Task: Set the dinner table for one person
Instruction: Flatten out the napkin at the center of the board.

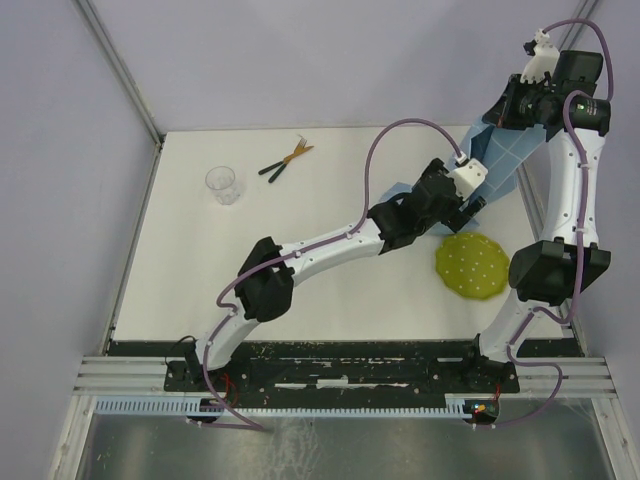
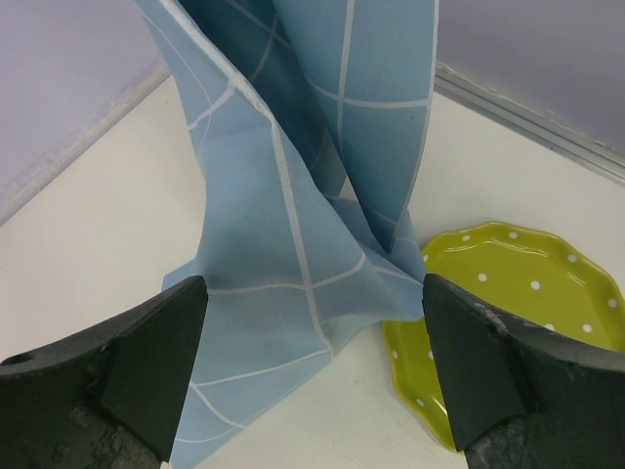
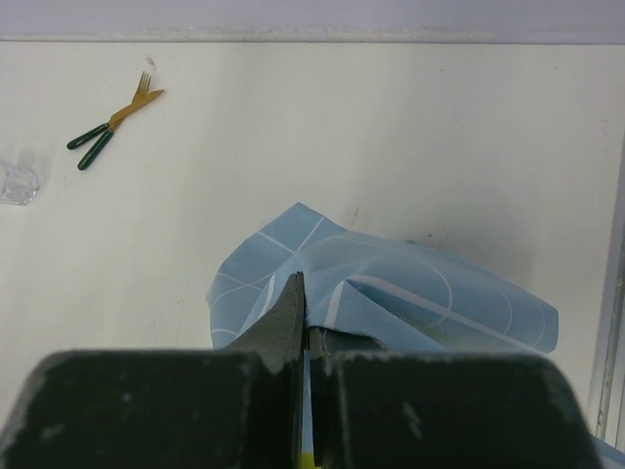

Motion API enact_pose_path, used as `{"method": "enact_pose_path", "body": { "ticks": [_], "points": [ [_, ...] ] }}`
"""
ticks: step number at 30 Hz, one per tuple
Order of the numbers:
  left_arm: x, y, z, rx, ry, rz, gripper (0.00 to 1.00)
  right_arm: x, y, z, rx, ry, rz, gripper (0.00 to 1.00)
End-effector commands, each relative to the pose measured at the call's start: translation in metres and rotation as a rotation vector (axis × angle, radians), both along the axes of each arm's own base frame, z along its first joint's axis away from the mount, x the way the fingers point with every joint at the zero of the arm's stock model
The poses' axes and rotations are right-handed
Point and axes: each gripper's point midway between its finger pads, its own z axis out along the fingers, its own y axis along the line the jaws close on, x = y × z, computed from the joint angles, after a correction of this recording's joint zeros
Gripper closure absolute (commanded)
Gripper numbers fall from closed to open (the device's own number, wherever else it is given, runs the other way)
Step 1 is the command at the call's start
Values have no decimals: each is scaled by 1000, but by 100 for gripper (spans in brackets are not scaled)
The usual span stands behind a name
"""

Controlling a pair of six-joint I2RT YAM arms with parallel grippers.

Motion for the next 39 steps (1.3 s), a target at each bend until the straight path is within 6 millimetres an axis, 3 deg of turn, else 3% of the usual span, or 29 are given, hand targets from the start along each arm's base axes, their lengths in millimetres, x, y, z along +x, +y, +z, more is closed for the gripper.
{"method": "enact_pose_path", "body": {
  "ticks": [1, 7, 10, 12, 15, 18, 23, 27, 32, 35, 39],
  "points": [
    [10, -7, 35, -72, -104, 39, 3, -4, 3, 31, -32, -99, 15, 98],
    [12, -12, 18, -64, -91, 44, 4, -3, 5, 33, -19, -107, 17, 98],
    [19, -13, -10, -3, -94, 61, 12, -5, 4, 37, -31, -114, 15, 98],
    [25, -6, -16, 37, -113, 100, 28, -6, 3, 40, -39, -122, 14, 98],
    [34, 12, -18, 104, -137, 175, 75, -9, -1, 39, -64, -119, 2, 98],
    [45, 40, -9, 156, -156, 251, 89, -11, -5, 36, -91, -114, -13, 98],
    [54, 93, 26, 257, -178, 295, 92, -13, -13, 28, -133, -98, -36, 98],
    [64, 138, 68, 429, -321, 326, 92, -14, -12, 26, -132, -96, -33, 98],
    [102, 202, 146, 469, -487, 395, 91, -8, 3, 27, -55, -101, 16, 98],
    [114, 222, 179, 493, -576, 410, 91, -4, 18, 29, -22, -113, 65, 98],
    [109, 228, 197, 515, -632, 389, 90, -3, 33, 37, -9, -138, 92, 98]
  ]
}}
